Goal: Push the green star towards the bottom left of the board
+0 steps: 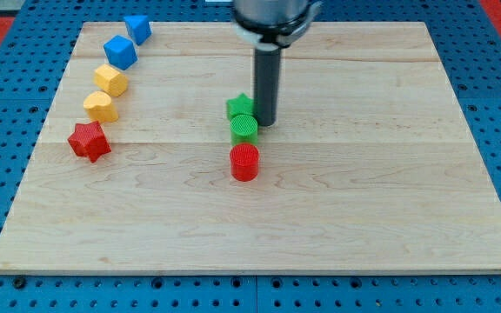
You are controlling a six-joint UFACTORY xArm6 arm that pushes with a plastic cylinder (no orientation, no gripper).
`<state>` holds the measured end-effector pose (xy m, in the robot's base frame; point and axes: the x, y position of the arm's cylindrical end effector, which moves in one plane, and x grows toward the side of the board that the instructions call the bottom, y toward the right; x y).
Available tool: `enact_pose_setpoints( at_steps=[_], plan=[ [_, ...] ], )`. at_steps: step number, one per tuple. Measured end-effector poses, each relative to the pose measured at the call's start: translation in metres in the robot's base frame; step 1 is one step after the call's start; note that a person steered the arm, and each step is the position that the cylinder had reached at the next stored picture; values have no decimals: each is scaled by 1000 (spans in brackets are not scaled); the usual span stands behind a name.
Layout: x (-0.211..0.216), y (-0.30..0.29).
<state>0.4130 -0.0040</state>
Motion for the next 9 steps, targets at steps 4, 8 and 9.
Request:
enact_pose_setpoints(
  at_steps=[4,8,9],
  plan=[
    [-51,-44],
    [-3,-121],
    [31,-129]
  ],
)
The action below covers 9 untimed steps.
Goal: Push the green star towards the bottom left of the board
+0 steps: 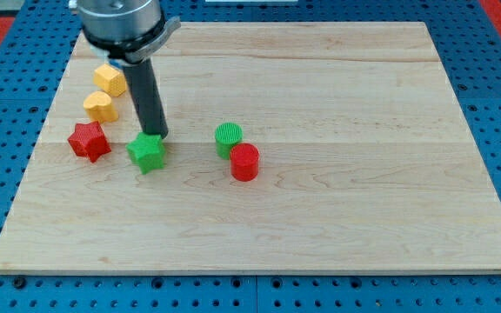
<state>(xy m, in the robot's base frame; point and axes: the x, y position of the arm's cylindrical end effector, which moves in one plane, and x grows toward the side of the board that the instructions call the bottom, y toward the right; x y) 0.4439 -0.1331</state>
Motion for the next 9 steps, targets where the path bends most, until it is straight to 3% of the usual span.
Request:
enact_pose_setpoints(
  at_steps=[1,2,4,5,7,9],
  plan=[
    [28,-11],
    [32,31],
    [69,39],
    [71,7],
    [52,0],
    [59,-79]
  ],
)
